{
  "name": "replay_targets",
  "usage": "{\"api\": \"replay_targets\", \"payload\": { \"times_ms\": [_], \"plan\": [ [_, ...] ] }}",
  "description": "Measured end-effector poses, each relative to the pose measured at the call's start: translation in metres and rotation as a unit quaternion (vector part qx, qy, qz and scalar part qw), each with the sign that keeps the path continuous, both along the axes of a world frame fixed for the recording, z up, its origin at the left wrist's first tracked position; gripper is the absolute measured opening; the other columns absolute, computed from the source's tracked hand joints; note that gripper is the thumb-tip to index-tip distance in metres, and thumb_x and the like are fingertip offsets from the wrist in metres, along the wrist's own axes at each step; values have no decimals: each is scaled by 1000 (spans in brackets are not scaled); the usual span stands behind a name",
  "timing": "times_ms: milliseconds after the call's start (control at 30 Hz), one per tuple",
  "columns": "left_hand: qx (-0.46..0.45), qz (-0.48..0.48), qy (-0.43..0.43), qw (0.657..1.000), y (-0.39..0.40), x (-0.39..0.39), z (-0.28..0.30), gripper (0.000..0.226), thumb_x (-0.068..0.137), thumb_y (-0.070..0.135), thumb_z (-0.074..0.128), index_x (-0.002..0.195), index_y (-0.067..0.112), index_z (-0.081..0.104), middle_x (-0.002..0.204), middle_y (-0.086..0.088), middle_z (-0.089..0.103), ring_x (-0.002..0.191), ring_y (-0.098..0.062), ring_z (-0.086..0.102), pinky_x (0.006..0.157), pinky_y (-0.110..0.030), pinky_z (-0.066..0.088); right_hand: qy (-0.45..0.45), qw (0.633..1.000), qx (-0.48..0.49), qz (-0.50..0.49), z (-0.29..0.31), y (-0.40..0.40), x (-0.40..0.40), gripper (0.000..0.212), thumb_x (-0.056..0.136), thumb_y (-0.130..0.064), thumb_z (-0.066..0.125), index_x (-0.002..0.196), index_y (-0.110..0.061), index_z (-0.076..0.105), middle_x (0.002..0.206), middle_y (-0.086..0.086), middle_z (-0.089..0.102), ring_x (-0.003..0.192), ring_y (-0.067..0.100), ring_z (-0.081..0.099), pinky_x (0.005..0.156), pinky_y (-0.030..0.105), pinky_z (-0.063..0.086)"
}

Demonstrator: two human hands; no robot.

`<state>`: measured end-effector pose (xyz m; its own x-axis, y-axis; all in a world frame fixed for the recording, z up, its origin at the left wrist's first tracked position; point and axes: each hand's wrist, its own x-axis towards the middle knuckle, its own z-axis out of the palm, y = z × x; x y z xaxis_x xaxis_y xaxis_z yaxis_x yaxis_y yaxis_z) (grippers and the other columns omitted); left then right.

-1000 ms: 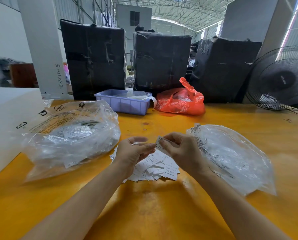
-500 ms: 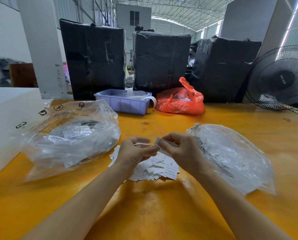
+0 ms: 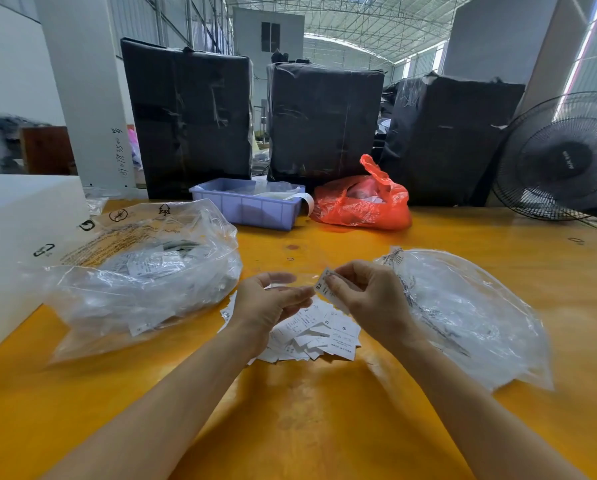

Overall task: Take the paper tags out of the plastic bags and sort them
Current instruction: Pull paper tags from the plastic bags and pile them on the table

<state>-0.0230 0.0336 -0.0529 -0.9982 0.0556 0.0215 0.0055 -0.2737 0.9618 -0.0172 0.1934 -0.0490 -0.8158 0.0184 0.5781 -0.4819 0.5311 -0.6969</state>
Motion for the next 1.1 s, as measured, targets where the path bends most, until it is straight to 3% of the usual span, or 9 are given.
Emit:
{"api": "replay_targets", "payload": {
  "times_ms": [200, 433, 533, 733, 1100],
  "plan": [
    [-3, -6, 2, 1000, 0, 1, 1, 39, 62, 1, 79, 94, 7, 58, 66, -7, 72, 63, -17, 70, 64, -23, 53, 5, 1000, 12, -4, 2, 0, 2, 6, 83, -17, 71, 79, -13, 71, 68, -6, 66, 62, 7, 61, 55, 20, 47],
    [-15, -9, 8, 1000, 0, 1, 2, 35, 65, 0, 78, 93, 8, 59, 66, -5, 71, 64, -16, 69, 62, -22, 52, -75, 994, -39, 75, 4, -3, 6, 8, 84, -14, 70, 81, -7, 71, 74, 11, 70, 64, 17, 62, 58, 32, 49],
    [-14, -8, 8, 1000, 0, 2, 2, 40, 59, 3, 80, 93, 8, 59, 67, -5, 71, 63, -15, 70, 61, -22, 51, -59, 996, -59, 44, 4, -2, 5, 8, 83, -14, 70, 79, -7, 71, 73, 11, 70, 63, 19, 62, 59, 37, 49],
    [18, -3, -4, 1000, 0, 1, 2, 33, 68, -4, 76, 92, 7, 57, 64, -7, 71, 58, -14, 69, 51, -16, 51, -27, 997, -74, 19, 5, -1, 5, 10, 82, -16, 72, 79, -6, 71, 73, 13, 70, 72, 36, 65, 64, 48, 53],
    [4, 0, 9, 1000, -2, 1, 2, 37, 62, -2, 78, 92, 6, 58, 66, -6, 71, 60, -14, 69, 51, -16, 51, -13, 1000, 9, 8, 5, -4, 8, 6, 82, -16, 72, 79, -12, 71, 68, -4, 66, 62, 9, 61, 56, 20, 48]
  ]
}}
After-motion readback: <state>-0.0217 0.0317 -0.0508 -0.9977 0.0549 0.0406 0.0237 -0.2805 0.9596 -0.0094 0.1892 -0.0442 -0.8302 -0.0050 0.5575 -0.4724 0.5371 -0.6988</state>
